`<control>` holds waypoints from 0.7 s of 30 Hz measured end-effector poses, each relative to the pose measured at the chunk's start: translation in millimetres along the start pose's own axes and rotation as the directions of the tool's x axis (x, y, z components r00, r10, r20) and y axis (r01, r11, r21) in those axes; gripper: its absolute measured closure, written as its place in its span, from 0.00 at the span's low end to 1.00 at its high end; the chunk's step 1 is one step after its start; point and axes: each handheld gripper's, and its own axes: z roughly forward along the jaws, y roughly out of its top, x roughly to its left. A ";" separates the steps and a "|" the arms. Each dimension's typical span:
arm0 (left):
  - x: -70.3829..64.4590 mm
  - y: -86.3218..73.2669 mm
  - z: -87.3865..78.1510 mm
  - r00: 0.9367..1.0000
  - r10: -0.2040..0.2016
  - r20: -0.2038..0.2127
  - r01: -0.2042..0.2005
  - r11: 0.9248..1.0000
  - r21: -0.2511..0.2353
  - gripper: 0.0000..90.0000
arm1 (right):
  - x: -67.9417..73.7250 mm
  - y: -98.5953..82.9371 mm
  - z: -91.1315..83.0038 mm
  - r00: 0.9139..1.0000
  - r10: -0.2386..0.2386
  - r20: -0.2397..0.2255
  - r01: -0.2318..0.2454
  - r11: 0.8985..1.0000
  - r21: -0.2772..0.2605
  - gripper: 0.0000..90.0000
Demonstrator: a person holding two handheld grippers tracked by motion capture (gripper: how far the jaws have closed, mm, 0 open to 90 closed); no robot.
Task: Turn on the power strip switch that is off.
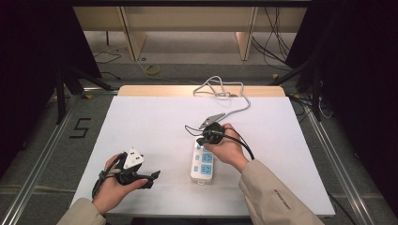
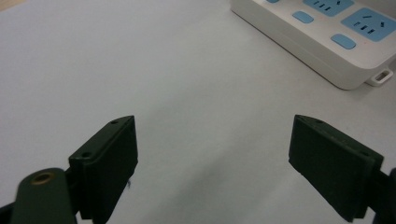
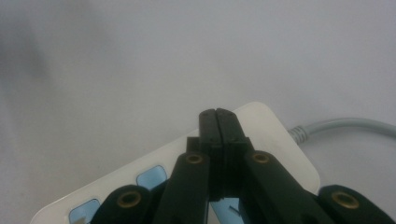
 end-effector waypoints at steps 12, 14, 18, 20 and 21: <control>0.0 -0.1 0.0 1.000 -0.001 0.001 0.001 1.000 0.000 0.17 | 0.0 4.4 7.0 1.000 -0.005 0.000 0.005 0.999 0.033 1.00; -0.2 0.0 -0.1 1.000 -0.002 0.000 0.002 1.000 0.000 0.17 | -1.5 4.3 8.1 1.000 -0.018 -0.001 0.018 0.999 0.037 1.00; -0.1 0.0 0.1 1.000 0.000 0.002 0.000 1.000 0.001 0.17 | -2.0 4.2 9.9 1.000 -0.013 0.001 0.013 0.999 0.046 1.00; -0.1 0.0 0.0 1.000 -0.001 0.002 0.001 1.000 0.000 0.17 | -2.3 4.4 10.6 1.000 -0.016 -0.001 0.017 0.999 0.049 1.00; -0.1 0.0 0.0 1.000 -0.001 0.002 0.001 1.000 0.000 0.17 | -2.2 4.6 11.1 1.000 -0.014 -0.002 0.014 0.999 0.049 1.00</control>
